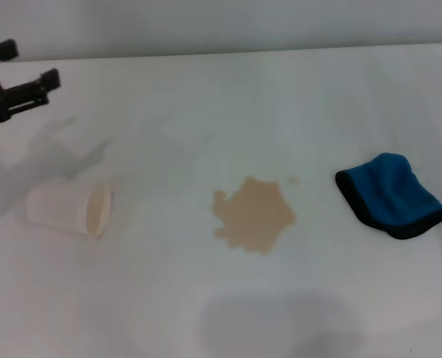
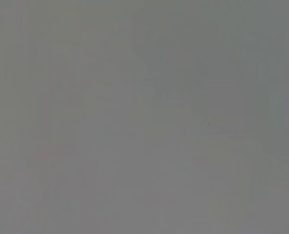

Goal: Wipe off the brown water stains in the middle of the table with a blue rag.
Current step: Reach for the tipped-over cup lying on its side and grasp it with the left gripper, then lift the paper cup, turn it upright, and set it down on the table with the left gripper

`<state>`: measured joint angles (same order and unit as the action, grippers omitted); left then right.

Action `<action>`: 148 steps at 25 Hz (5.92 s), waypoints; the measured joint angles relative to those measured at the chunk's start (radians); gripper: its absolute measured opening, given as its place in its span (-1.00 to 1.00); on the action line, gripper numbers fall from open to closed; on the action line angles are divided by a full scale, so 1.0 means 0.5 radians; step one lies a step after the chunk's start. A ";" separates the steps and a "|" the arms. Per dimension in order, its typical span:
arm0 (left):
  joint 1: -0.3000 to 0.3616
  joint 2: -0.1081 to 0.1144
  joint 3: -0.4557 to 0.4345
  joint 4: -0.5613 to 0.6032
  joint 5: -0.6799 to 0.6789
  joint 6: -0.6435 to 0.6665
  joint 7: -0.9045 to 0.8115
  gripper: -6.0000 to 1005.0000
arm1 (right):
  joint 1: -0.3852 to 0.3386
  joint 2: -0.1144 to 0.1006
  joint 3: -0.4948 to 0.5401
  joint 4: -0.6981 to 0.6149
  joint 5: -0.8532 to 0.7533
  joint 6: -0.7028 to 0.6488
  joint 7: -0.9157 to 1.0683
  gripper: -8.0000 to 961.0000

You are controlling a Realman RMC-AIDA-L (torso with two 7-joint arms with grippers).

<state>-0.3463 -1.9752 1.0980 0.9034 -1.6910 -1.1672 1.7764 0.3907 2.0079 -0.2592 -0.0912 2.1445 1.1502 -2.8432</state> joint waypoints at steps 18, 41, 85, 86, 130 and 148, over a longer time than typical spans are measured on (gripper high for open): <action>-0.542 0.070 -0.102 0.787 1.702 -0.939 -0.967 0.75 | -0.002 0.005 0.009 -0.031 0.001 -0.003 0.009 0.82; -0.592 -0.067 0.056 0.864 2.356 -1.067 -0.188 0.73 | -0.156 0.012 0.083 0.228 0.003 0.591 0.016 0.82; -0.578 -0.207 0.517 0.136 2.159 0.053 -0.043 0.70 | -0.312 -0.028 0.132 0.206 -0.022 0.933 0.332 0.82; -0.565 -0.207 0.517 0.146 2.136 0.053 -0.043 0.70 | -0.312 -0.028 0.132 0.204 -0.022 0.930 0.332 0.82; -0.220 -0.226 0.519 -1.048 -0.776 0.272 1.219 0.20 | -0.202 -0.015 0.033 -0.041 -0.024 0.810 0.312 0.81; -0.310 -0.234 0.776 -1.245 -0.790 0.398 1.454 0.20 | -0.177 -0.012 0.042 -0.047 -0.019 0.771 0.311 0.81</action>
<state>-0.5012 -2.0924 1.4860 0.2809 -2.0859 -0.9684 2.5032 0.3024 2.0019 -0.2383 -0.1145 2.1350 1.5356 -2.6876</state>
